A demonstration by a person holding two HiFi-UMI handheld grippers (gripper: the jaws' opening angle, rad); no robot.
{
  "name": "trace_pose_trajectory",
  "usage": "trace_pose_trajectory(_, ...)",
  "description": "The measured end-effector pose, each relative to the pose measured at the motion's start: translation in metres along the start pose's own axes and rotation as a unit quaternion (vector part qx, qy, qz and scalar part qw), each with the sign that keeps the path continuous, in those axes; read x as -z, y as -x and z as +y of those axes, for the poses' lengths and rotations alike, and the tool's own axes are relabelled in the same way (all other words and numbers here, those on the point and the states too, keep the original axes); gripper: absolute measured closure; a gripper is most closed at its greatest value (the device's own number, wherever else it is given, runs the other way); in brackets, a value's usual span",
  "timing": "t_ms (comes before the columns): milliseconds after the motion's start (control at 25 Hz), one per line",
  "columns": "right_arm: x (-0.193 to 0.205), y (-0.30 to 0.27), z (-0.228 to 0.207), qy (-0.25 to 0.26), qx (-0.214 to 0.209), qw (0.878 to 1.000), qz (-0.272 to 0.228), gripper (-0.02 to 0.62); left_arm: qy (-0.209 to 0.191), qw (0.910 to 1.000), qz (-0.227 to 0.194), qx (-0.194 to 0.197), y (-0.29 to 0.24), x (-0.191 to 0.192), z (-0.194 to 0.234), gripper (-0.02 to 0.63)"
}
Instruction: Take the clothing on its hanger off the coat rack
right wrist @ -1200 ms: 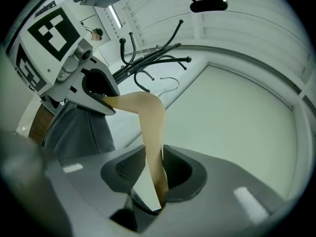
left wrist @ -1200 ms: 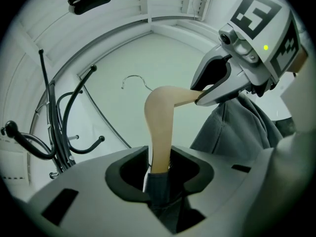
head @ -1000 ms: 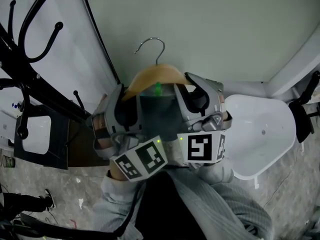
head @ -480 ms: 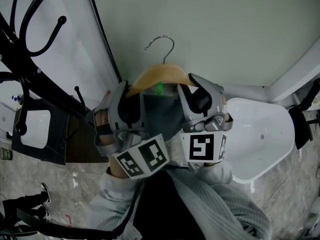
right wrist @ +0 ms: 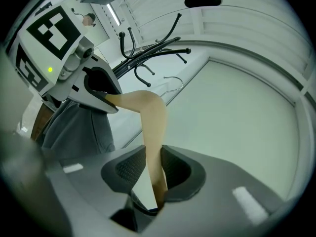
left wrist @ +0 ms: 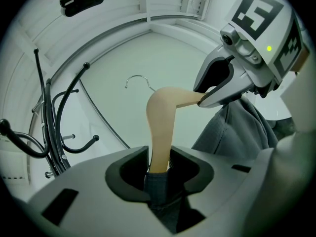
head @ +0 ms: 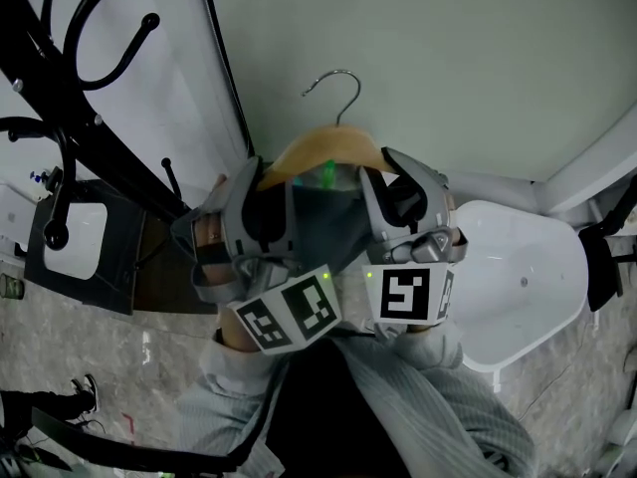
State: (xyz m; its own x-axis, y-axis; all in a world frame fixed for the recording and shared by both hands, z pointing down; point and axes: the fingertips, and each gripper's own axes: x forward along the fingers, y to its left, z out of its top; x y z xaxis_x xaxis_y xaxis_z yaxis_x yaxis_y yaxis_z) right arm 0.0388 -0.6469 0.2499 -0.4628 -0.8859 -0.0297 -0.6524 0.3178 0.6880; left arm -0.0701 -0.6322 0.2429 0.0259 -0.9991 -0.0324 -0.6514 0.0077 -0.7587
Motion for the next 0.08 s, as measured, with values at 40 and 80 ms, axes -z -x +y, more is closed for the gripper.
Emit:
trace_pose_trajectory(40,0.001,0.0013,-0.0007,0.0,0.002,1.0,0.001,0.494,0.0,1.0,-0.002,0.003,-0.0003,-0.0011,-0.0016,0.477)
trace_pose_trajectory(80,0.002,0.0027,-0.0015,-0.001,0.005,1.0,0.002,0.494,0.0,1.0,-0.004,0.006,-0.0007,-0.0025,-0.0034,0.477)
